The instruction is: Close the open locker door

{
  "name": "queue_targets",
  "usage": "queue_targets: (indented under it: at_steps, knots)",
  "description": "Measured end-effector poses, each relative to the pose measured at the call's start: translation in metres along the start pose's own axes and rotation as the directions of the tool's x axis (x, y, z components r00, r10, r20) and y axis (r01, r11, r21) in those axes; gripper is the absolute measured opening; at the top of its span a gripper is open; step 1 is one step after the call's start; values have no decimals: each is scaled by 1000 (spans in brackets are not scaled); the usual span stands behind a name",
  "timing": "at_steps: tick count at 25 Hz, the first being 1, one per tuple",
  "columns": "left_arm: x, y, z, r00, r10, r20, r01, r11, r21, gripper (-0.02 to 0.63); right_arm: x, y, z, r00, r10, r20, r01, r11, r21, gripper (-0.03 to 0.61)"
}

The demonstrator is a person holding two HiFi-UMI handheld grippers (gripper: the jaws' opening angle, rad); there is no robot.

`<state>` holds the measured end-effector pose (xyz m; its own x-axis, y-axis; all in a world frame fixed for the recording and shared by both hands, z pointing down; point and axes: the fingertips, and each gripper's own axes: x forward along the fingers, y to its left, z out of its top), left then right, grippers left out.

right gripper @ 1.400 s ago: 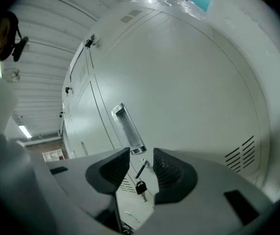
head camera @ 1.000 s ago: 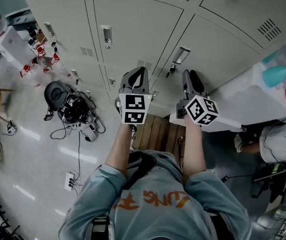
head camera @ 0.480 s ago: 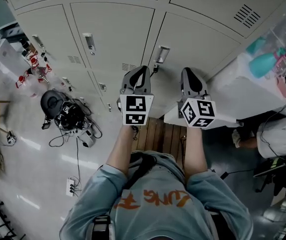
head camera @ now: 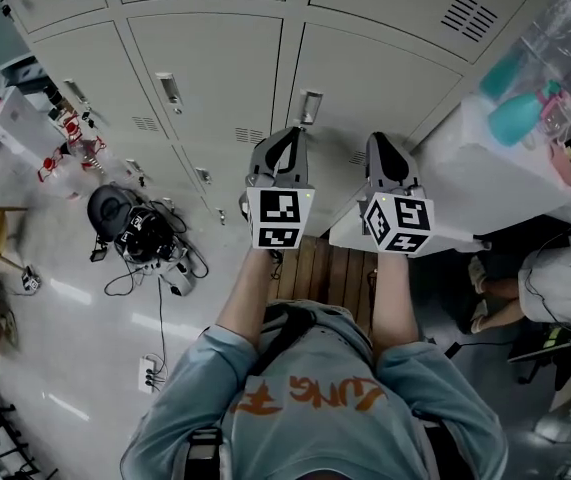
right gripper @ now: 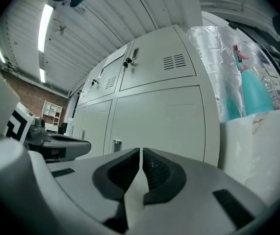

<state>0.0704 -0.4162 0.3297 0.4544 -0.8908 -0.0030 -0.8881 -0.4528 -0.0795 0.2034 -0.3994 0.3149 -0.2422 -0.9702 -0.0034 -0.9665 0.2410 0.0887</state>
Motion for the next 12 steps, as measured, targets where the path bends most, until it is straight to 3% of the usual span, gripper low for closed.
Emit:
queue_targets:
  at_steps: [12]
  knots:
    - [-3, 1, 13, 997, 72, 32, -74, 996, 50, 21, -4, -7, 5, 1000, 15, 26, -16, 1000, 14, 40]
